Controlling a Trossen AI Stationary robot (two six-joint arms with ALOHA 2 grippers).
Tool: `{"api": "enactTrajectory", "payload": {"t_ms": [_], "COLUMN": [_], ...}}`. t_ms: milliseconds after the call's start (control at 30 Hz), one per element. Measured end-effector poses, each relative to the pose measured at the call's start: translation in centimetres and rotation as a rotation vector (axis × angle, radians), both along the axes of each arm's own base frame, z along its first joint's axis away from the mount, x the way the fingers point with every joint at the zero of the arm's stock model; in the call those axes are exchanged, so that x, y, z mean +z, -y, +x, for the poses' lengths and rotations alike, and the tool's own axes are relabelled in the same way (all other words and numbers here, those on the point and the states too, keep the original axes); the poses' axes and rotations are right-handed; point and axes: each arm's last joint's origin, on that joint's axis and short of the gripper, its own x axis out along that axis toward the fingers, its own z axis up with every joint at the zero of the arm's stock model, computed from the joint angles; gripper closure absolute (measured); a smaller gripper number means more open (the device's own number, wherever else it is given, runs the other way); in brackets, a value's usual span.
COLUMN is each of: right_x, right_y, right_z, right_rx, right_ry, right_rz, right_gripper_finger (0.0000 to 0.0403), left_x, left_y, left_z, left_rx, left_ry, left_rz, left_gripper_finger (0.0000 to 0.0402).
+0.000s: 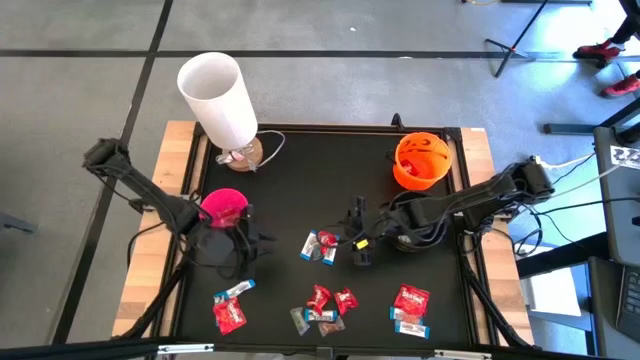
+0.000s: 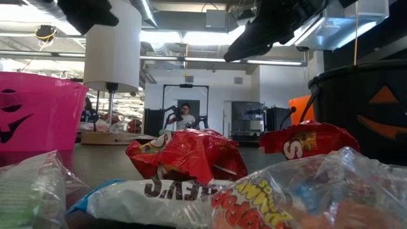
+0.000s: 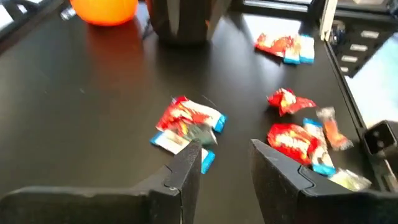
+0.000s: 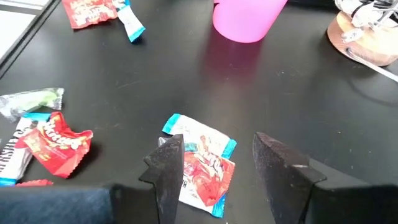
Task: Sort candy
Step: Put the red candy into the orange bucket
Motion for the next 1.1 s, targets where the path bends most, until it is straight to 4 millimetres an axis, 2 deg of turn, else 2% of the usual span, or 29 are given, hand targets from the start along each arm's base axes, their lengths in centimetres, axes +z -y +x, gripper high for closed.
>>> {"api": "enactTrajectory", "payload": {"t_ms": [167, 333, 800, 1100], "right_x": [-0.1, 0.1, 0.1, 0.2], "right_y": [-0.1, -0.1, -0.1, -0.1], "right_z": [0.2, 0.3, 0.3, 0.3], "right_rx": [0.014, 0.016, 0.020, 0.021], "right_ry": [0.009, 0.026, 0.029, 0.036], "right_rz": [0.013, 0.015, 0.009, 0.009], "right_gripper_finger": [0.0214, 0.0214, 0.0214, 0.0214], "left_x": [-0.7, -0.5, 0.8, 1.4], "left_y": [1.5, 2.7, 4.7, 5.4], "left_z": [-0.5, -1.8, -4.6, -6.1], "left_rx": [-0.082, -0.076, 0.001, 0.051], "left_ry": [-0.079, -0.201, -0.456, -0.539], "left_rz": [-0.141, -0.347, -0.581, -0.623], "left_gripper_finger": [0.0278, 0.0278, 0.0278, 0.0278]}}
